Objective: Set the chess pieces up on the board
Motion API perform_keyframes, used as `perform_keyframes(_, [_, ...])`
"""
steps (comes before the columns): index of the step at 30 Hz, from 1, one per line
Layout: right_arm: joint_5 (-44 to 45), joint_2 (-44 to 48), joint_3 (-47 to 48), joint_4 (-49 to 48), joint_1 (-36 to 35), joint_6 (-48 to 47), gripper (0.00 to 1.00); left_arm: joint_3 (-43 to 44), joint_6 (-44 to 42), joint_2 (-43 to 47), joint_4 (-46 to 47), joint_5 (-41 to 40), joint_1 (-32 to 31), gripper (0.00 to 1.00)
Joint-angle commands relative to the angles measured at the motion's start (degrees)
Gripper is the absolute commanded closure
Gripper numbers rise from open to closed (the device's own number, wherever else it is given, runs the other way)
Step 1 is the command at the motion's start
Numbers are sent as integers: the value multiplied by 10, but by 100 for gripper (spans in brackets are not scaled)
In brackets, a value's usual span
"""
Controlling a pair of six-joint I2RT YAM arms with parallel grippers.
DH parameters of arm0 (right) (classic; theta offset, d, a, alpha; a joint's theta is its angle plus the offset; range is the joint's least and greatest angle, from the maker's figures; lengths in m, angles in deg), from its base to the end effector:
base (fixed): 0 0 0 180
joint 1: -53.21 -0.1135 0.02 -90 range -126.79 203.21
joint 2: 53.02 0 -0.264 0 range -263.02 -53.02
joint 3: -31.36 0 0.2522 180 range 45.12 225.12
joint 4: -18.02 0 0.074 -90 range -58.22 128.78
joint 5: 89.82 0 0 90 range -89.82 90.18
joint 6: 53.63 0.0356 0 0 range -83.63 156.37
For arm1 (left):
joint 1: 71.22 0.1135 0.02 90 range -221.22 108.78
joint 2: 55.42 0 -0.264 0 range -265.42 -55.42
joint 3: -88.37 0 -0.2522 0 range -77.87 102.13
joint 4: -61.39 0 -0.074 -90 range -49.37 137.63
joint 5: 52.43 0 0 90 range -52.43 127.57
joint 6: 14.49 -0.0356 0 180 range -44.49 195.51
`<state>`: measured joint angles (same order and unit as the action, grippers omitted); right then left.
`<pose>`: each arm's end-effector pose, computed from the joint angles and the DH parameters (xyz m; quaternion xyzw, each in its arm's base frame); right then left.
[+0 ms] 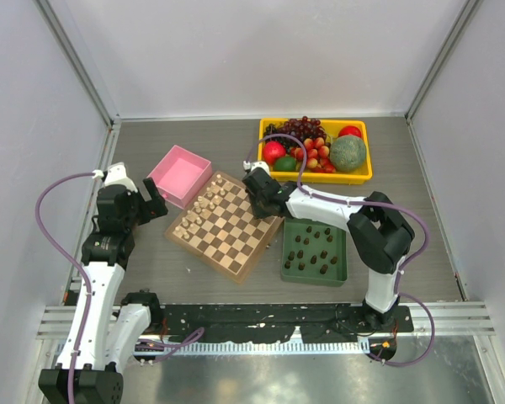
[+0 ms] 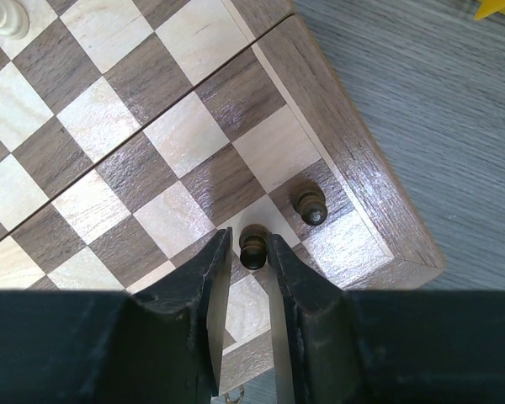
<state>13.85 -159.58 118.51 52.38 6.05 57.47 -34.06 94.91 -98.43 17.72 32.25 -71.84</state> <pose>0.2763 0.2856 0.1951 -0.1767 0.9277 0.0796 0.3190 0.1667 0.0015 0.3037 -0.1637 0.8458 -0.0486 0.5054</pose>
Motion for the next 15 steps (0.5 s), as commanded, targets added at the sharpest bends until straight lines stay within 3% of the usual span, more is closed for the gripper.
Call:
perform_keyframes(1, [-7, 13, 2, -22, 0, -4, 71, 19, 6, 3, 8, 6, 4, 1])
perform_keyframes(11, [-3, 66, 0, -8, 0, -13, 65, 19, 6, 3, 8, 8, 4, 1])
perform_keyframes(15, [-2, 122, -29, -14, 1, -13, 53, 20, 6, 1, 9, 10, 4, 1])
